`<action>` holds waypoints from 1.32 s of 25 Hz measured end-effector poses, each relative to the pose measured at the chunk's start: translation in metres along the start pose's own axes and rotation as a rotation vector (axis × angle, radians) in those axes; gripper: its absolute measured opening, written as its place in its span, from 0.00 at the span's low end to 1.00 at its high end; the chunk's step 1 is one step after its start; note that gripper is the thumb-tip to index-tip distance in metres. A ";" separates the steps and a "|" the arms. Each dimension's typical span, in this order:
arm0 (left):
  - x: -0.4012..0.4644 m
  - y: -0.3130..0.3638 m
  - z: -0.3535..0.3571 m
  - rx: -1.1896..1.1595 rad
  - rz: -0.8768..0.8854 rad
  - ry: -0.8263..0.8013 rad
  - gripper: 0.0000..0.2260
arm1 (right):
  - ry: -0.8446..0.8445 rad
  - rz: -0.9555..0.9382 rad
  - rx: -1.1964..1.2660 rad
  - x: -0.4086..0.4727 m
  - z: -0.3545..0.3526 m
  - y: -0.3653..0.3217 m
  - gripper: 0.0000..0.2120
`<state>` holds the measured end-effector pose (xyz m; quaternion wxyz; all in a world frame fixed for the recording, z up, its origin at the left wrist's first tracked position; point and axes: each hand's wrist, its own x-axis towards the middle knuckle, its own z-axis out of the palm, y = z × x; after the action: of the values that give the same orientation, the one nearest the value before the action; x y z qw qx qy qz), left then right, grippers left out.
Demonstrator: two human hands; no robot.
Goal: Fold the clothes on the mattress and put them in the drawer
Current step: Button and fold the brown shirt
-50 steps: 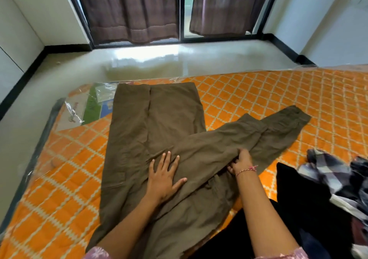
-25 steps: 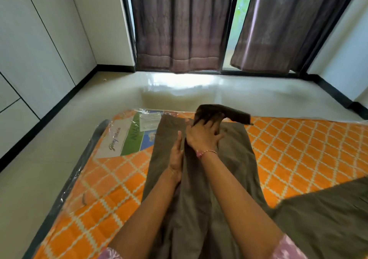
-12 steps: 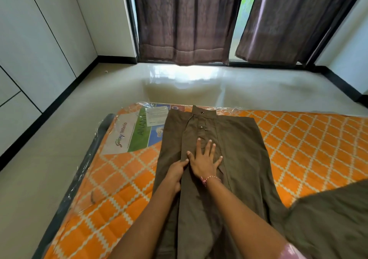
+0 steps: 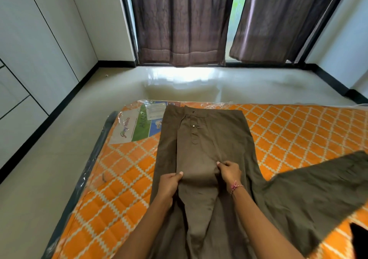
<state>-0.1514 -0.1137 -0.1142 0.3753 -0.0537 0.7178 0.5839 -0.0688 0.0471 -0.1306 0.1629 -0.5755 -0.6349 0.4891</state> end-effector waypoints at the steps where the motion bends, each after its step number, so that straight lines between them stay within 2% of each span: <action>1: -0.004 -0.004 -0.001 0.017 -0.025 0.018 0.13 | -0.026 0.014 -0.033 -0.002 -0.003 0.003 0.08; 3: -0.009 -0.006 -0.001 0.083 -0.032 0.044 0.14 | -0.038 -0.027 -0.079 -0.007 -0.009 0.002 0.17; 6: -0.026 -0.009 -0.002 0.192 -0.032 0.037 0.11 | 0.059 -0.227 -0.301 -0.046 -0.015 0.009 0.25; 9: -0.052 -0.033 -0.003 0.265 -0.137 -0.073 0.05 | -0.061 -0.446 -0.578 -0.113 -0.001 0.051 0.29; 10: -0.059 -0.040 -0.005 0.251 -0.162 -0.104 0.06 | -0.114 -0.499 -0.665 -0.137 0.005 0.064 0.30; 12: -0.069 -0.045 -0.007 0.192 -0.159 -0.112 0.09 | -0.117 -0.568 -0.779 -0.173 0.011 0.080 0.30; 14: -0.078 -0.042 -0.010 0.143 -0.150 -0.113 0.09 | -0.072 -0.629 -0.835 -0.188 0.009 0.085 0.24; 15: -0.082 -0.041 -0.012 0.127 -0.138 -0.121 0.10 | -0.102 -0.644 -0.850 -0.191 0.004 0.082 0.20; 17: -0.087 -0.043 -0.014 0.191 -0.047 -0.107 0.10 | -0.222 -0.620 -0.820 -0.190 -0.007 0.079 0.13; 18: -0.089 -0.047 -0.014 0.307 0.047 -0.046 0.08 | -0.295 -0.596 -0.816 -0.186 -0.012 0.079 0.11; 19: -0.091 -0.052 -0.013 0.502 0.167 0.039 0.06 | -0.382 -0.561 -0.829 -0.184 -0.019 0.078 0.11; 21: -0.089 -0.064 -0.008 0.998 0.430 0.262 0.20 | -0.546 -0.444 -0.742 -0.174 -0.031 0.070 0.11; 22: -0.088 -0.065 -0.001 1.151 0.581 0.311 0.24 | -0.517 -0.371 -0.604 -0.165 -0.036 0.063 0.10; 24: -0.083 -0.065 0.014 1.354 0.772 0.216 0.29 | -0.195 -0.171 -0.340 -0.131 -0.041 0.047 0.12; 25: -0.079 -0.067 0.021 1.443 0.792 0.119 0.33 | -0.049 -0.062 -0.249 -0.111 -0.045 0.040 0.14; 26: -0.076 -0.071 0.024 1.522 0.778 0.035 0.36 | -0.007 0.032 -0.179 -0.091 -0.046 0.036 0.18; 29: -0.066 -0.094 0.022 1.590 0.719 -0.049 0.41 | -0.202 0.136 0.033 -0.052 -0.038 0.027 0.18; 33: -0.064 -0.112 0.011 1.632 0.745 -0.056 0.42 | -0.154 0.184 0.108 -0.020 -0.031 0.025 0.16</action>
<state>-0.0431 -0.1619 -0.1652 0.1002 0.4802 0.8711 -0.0231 -0.0249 0.0395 -0.1296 0.0989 -0.5822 -0.5628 0.5784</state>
